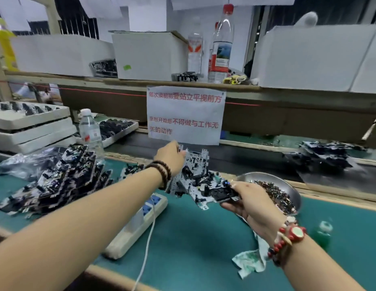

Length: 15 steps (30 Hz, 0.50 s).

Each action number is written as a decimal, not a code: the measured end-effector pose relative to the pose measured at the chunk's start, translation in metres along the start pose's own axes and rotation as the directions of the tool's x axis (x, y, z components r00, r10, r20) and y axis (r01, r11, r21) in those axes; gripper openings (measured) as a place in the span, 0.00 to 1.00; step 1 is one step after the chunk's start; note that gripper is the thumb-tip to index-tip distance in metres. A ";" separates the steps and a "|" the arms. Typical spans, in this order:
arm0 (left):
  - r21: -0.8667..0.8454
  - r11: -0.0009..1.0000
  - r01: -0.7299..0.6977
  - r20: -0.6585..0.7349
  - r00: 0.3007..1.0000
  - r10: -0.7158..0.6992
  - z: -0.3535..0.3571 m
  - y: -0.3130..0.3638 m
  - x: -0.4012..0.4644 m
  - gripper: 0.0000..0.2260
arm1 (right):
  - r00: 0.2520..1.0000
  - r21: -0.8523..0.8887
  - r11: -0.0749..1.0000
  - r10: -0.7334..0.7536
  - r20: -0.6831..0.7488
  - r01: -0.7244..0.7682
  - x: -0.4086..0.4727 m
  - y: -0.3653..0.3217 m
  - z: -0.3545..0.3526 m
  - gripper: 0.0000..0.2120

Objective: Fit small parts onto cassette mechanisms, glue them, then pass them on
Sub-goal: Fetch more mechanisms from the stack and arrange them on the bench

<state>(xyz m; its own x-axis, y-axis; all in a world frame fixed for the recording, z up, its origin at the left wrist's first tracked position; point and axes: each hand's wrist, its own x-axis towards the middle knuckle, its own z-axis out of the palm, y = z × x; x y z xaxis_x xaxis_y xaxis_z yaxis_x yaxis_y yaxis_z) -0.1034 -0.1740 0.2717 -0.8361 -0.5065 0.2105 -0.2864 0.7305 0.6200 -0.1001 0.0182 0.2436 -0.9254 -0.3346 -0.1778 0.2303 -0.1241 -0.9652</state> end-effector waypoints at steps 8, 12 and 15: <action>-0.007 1.000 0.017 0.077 0.997 -0.017 0.040 -0.006 -0.034 0.13 | 0.997 -0.071 0.996 0.053 -0.059 -0.058 -0.026 0.027 -0.032 0.13; -0.015 0.999 0.034 0.073 0.997 -0.033 0.048 -0.007 -0.043 0.13 | 0.995 -0.120 0.990 0.062 -0.080 -0.071 -0.033 0.039 -0.040 0.14; -0.017 0.999 0.046 0.043 0.998 -0.046 0.047 -0.009 -0.046 0.11 | 0.990 -0.137 0.986 0.079 -0.113 -0.094 -0.035 0.046 -0.044 0.12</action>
<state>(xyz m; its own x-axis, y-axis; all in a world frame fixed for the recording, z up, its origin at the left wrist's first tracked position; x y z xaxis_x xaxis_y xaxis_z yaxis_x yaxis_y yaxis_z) -0.0840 -0.1357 0.2207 -0.8415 -0.5192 0.1492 -0.3172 0.6984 0.6416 -0.0707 0.0655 0.1968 -0.9323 -0.2360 -0.2740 0.2730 0.0376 -0.9613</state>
